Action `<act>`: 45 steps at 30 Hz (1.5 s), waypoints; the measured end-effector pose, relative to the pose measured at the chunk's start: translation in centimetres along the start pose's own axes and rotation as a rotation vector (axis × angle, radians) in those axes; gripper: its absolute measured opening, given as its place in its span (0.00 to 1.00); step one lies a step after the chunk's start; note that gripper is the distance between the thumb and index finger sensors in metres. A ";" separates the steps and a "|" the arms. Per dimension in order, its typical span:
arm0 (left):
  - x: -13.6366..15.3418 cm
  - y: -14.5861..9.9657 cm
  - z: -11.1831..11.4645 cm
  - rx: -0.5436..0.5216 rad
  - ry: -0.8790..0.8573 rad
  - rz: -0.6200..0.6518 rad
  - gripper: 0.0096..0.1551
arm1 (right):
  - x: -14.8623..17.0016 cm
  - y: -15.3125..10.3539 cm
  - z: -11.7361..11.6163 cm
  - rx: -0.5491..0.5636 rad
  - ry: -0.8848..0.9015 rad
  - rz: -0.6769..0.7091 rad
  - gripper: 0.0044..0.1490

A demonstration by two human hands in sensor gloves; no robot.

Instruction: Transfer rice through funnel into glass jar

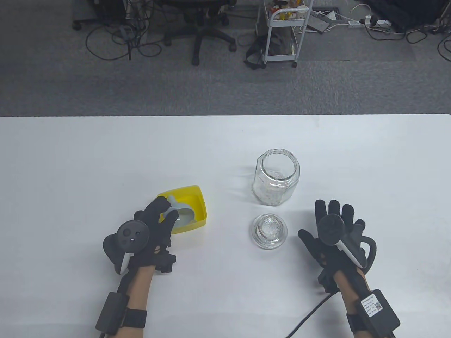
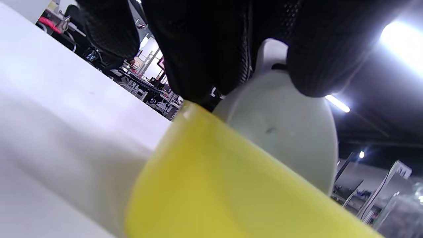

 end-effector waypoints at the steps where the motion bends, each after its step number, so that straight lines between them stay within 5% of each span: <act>1: 0.1 0.0 -0.1 -0.002 0.042 0.005 0.25 | 0.0 0.0 0.0 -0.001 0.005 -0.002 0.60; 19: 1.1 -0.3 0.7 0.061 0.239 -0.041 0.27 | 0.0 0.0 0.0 -0.004 0.006 0.004 0.60; 24: -0.6 -0.7 -0.4 -0.007 0.273 0.020 0.46 | 0.0 0.0 0.0 0.001 0.007 0.006 0.60; 27: -2.8 -1.4 -0.6 -0.031 0.308 0.098 0.49 | -0.1 0.0 0.0 0.002 0.007 0.010 0.60; 36: -10.2 -4.1 4.2 0.143 0.413 0.351 0.55 | -1.5 -0.9 0.9 0.074 0.069 0.099 0.58; 45: -10.4 -4.7 7.1 0.312 0.425 0.358 0.56 | -6.4 -1.6 -1.1 -0.032 0.182 0.295 0.59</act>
Point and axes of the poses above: the tracker on the back of each hand, its own x axis roughly to the little-finger side, its own y axis roughly from the wrist to the fingertips, z = x × y, the point moved 5 cm from there along y, roughly from the wrist to the fingertips, and after that the axes turned 1 degree about z, right-handed, at the moved point
